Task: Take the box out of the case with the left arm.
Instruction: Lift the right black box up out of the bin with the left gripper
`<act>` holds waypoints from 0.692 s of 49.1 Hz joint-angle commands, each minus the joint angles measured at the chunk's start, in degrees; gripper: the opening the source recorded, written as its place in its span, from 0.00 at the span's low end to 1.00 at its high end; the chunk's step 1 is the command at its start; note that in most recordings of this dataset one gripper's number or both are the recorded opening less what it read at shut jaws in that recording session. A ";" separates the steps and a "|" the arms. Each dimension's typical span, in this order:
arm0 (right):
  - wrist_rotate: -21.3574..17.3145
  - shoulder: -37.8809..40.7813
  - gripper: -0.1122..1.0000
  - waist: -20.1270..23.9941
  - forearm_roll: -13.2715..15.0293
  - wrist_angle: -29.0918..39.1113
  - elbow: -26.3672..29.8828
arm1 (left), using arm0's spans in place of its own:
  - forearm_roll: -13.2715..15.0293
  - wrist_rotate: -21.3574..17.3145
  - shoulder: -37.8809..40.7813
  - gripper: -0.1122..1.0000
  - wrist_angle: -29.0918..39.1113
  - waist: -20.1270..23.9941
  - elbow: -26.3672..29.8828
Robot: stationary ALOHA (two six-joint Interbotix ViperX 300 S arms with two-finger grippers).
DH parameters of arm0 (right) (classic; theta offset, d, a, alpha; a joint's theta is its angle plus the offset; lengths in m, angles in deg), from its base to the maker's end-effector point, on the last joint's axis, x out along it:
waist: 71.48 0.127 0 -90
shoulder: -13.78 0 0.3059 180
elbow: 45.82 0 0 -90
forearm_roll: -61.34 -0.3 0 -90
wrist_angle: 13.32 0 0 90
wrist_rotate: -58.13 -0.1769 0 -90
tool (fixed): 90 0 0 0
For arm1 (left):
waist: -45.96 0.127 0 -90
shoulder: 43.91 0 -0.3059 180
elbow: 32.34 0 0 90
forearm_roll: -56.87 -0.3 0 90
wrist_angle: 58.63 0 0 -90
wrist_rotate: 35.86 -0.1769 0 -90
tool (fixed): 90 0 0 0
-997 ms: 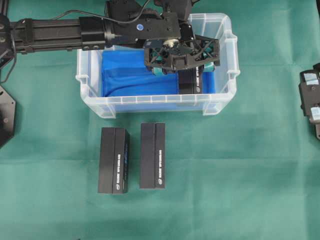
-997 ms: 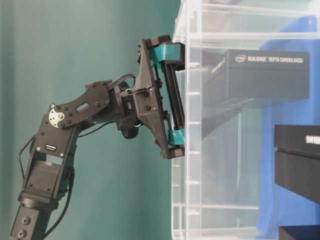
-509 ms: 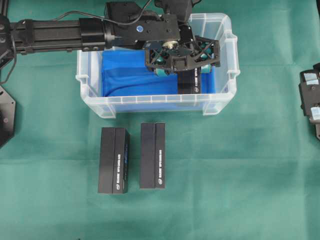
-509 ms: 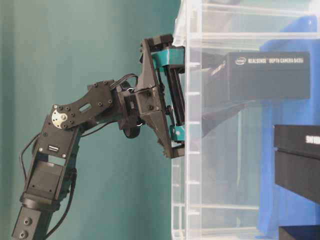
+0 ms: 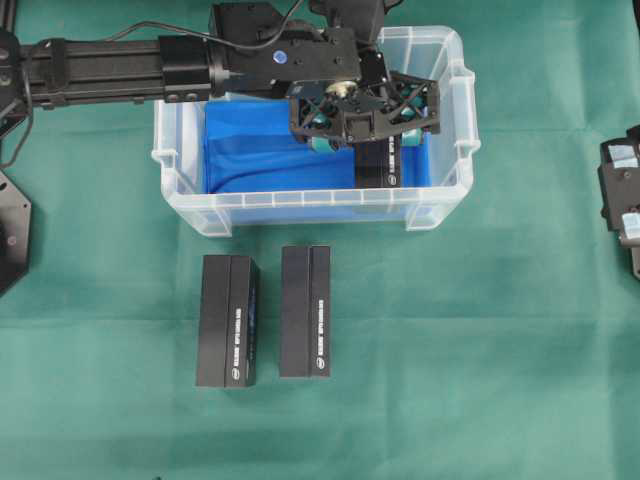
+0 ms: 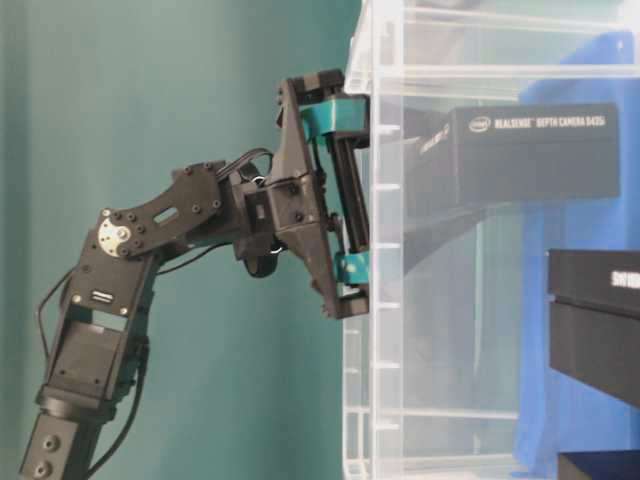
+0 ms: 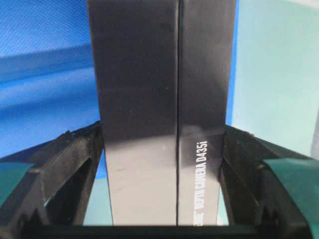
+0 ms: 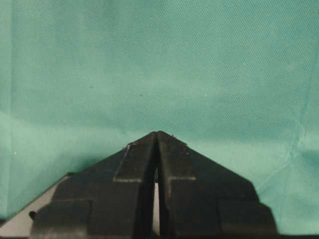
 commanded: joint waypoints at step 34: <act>-0.18 0.18 0.09 -0.09 0.09 -0.26 1.76 | 0.79 -2.99 -6.59 0.66 17.84 0.18 16.52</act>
